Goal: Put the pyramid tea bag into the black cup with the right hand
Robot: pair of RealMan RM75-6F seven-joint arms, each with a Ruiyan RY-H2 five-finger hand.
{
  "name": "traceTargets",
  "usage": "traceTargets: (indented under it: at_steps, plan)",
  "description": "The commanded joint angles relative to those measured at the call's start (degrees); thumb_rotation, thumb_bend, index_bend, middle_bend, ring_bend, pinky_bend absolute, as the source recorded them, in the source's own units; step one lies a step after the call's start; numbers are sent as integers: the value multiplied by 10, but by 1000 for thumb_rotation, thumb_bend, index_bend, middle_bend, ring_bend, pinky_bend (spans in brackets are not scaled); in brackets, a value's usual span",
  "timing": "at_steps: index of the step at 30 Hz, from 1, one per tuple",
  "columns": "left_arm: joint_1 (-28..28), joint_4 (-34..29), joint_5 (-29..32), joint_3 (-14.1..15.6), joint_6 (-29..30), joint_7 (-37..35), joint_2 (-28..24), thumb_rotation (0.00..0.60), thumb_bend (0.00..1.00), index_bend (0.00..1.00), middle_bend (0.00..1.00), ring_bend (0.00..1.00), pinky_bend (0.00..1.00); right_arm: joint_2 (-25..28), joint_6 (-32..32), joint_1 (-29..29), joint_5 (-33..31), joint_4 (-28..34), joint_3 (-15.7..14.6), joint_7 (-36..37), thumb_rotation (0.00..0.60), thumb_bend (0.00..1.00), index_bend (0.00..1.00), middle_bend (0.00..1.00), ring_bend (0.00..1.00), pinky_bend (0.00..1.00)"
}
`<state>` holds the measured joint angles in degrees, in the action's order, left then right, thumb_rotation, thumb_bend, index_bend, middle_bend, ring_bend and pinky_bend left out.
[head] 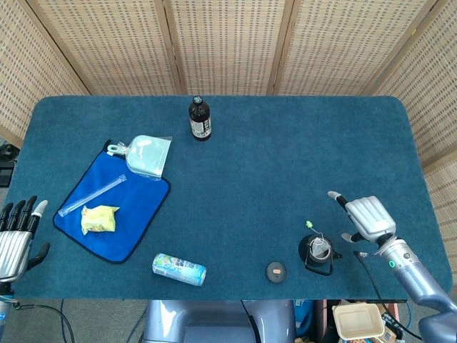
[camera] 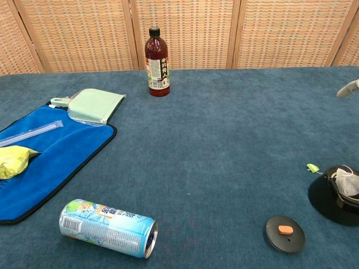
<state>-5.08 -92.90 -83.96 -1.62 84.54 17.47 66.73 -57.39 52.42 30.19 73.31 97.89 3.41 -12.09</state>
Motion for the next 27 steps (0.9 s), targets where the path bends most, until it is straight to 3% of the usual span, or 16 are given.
traceTargets:
  at_steps: [1, 8, 15, 27]
  plan:
    - [0, 1, 0, 0, 0, -1, 1, 600, 349, 0, 0, 0, 0, 2, -6, 1, -4, 6, 0, 7, 600, 301, 122, 997, 1000, 1000]
    - [-1, 3, 1, 0, -2, -1, 2, 600, 349, 0, 0, 0, 0, 15, -43, 12, 53, 10, -15, 83, 600, 590, 425, 1000, 1000, 1000]
    - [-1, -1, 1, -3, 1, 1, -2, 600, 349, 0, 0, 0, 0, 33, -69, 26, 88, 14, -23, 124, 600, 837, 451, 1000, 1000, 1000]
    - [-4, -7, -2, -4, 0, 1, -6, 600, 350, 0, 0, 0, 0, 51, -137, 54, 76, 35, -37, 111, 600, 999, 423, 1000, 1000, 1000]
